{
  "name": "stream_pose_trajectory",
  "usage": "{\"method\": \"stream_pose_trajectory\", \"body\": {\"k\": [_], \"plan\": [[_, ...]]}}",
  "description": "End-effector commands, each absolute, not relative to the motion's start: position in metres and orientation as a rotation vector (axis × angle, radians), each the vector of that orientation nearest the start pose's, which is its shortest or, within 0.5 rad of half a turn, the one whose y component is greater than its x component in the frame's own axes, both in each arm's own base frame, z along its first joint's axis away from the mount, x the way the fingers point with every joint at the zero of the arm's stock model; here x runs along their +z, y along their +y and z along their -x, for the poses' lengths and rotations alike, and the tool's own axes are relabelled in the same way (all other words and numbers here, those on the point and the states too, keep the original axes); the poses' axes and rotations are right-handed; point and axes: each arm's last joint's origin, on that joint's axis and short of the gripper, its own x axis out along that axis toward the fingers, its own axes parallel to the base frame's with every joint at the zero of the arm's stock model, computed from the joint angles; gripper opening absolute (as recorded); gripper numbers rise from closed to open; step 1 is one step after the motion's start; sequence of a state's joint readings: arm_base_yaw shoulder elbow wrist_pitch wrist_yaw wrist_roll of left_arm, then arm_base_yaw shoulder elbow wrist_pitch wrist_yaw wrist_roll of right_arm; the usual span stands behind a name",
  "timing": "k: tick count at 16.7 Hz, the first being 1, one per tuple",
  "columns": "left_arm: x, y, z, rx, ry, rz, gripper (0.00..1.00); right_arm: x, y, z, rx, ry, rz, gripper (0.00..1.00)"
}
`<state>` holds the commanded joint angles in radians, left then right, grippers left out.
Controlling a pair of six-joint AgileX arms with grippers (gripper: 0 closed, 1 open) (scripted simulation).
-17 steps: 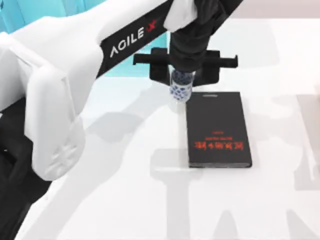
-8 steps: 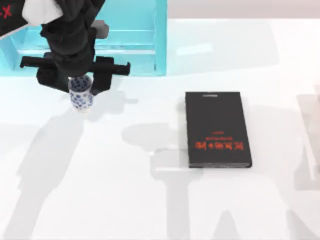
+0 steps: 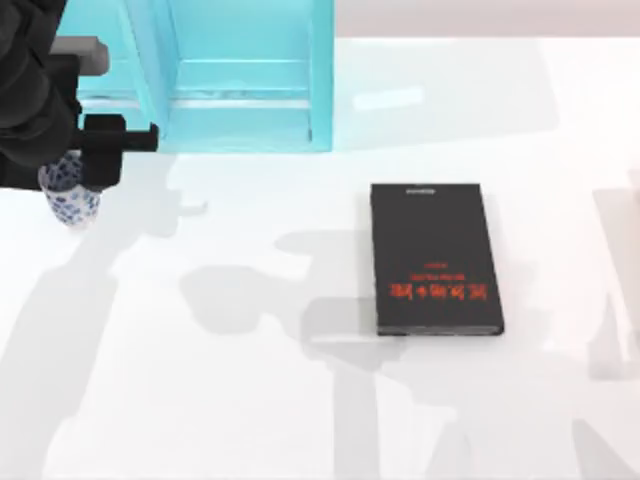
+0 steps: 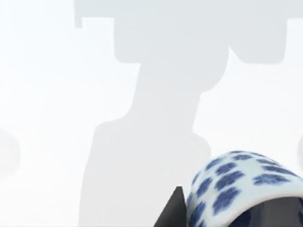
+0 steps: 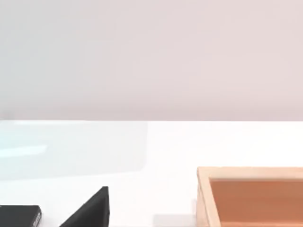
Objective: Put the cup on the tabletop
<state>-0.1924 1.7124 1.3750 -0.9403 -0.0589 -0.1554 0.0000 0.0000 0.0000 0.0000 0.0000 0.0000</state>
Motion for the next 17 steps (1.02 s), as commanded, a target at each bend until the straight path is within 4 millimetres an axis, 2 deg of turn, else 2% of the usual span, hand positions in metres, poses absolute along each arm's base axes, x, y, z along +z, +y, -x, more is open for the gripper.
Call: {"method": "stream_pose_trajectory", "body": {"k": [4, 14, 17], "plan": [[0.24, -0.062, -0.338, -0.01, 1.279, -0.027, 0.0, 0.16, -0.001, -0.106, 0.0, 0.0, 0.0, 1.0], [0.18, -0.06, -0.35, -0.012, 1.269, -0.022, 0.0, 0.16, -0.001, -0.106, 0.0, 0.0, 0.0, 1.0], [0.178, -0.06, -0.35, -0.01, 1.272, -0.022, 0.0, 0.16, -0.001, -0.106, 0.0, 0.0, 0.0, 1.0]]}}
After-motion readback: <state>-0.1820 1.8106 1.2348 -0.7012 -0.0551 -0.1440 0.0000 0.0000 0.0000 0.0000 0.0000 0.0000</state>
